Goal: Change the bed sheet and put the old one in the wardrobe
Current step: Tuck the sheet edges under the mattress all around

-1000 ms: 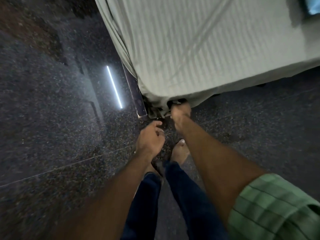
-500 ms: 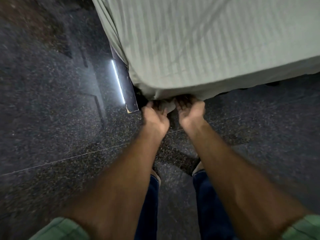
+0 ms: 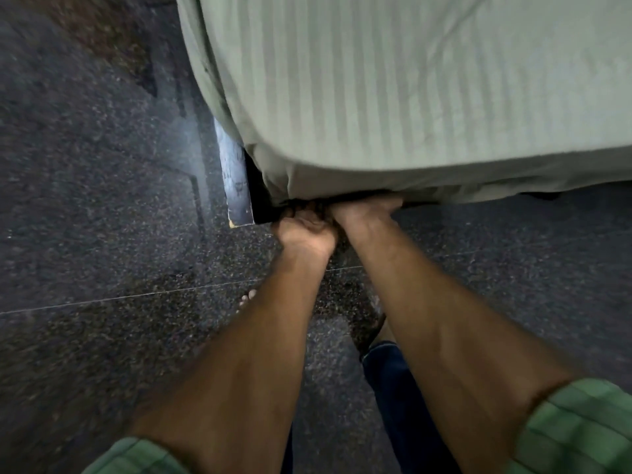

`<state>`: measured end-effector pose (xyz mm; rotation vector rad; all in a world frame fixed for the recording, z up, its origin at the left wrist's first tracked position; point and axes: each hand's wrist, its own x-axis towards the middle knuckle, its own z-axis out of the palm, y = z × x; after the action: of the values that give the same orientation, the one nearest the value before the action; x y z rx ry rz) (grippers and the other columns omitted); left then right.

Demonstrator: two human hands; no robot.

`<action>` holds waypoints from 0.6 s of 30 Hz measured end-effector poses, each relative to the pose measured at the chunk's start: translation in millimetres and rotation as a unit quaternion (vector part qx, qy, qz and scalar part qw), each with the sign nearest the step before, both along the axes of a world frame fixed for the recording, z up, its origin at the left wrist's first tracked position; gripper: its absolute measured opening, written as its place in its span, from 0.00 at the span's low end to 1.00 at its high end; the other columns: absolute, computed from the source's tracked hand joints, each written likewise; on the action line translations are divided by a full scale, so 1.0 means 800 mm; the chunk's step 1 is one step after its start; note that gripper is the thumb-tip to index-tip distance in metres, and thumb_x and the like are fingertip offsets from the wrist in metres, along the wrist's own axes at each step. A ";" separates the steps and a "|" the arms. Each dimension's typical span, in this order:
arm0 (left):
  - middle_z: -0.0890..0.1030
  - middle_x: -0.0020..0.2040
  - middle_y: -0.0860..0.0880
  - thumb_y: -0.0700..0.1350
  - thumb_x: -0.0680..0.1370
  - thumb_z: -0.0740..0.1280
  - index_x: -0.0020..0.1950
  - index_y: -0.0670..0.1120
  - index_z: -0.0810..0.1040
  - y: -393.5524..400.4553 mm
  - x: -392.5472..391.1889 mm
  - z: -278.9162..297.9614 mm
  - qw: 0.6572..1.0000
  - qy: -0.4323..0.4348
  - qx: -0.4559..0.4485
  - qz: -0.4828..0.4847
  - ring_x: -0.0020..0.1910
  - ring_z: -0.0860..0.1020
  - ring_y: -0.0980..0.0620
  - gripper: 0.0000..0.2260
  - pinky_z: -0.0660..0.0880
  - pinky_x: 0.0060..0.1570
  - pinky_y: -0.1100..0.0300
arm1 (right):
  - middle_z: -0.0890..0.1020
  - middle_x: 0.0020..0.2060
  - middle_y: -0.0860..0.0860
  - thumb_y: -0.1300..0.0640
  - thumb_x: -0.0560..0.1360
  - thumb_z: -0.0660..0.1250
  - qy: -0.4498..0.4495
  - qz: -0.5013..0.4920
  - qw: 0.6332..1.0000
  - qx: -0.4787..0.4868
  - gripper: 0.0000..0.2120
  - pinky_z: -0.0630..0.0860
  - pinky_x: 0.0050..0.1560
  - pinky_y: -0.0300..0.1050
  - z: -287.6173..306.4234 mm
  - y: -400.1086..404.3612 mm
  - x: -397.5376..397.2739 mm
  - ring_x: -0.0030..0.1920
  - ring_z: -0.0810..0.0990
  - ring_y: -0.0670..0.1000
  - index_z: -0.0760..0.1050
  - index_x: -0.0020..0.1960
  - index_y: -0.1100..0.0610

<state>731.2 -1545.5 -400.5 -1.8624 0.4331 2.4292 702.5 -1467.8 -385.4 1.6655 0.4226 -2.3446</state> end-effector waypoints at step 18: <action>0.69 0.79 0.46 0.47 0.87 0.52 0.81 0.47 0.64 0.003 0.048 0.056 0.926 0.014 -0.172 -0.335 0.77 0.68 0.43 0.22 0.64 0.76 0.50 | 0.85 0.44 0.51 0.68 0.79 0.63 0.074 0.436 0.855 0.272 0.11 0.73 0.33 0.29 0.025 -0.051 0.062 0.43 0.82 0.49 0.84 0.50 0.61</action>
<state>769.5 -1542.8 -355.5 -1.4254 1.3200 1.9862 751.9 -1508.9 -365.4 1.0592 1.5994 -1.7044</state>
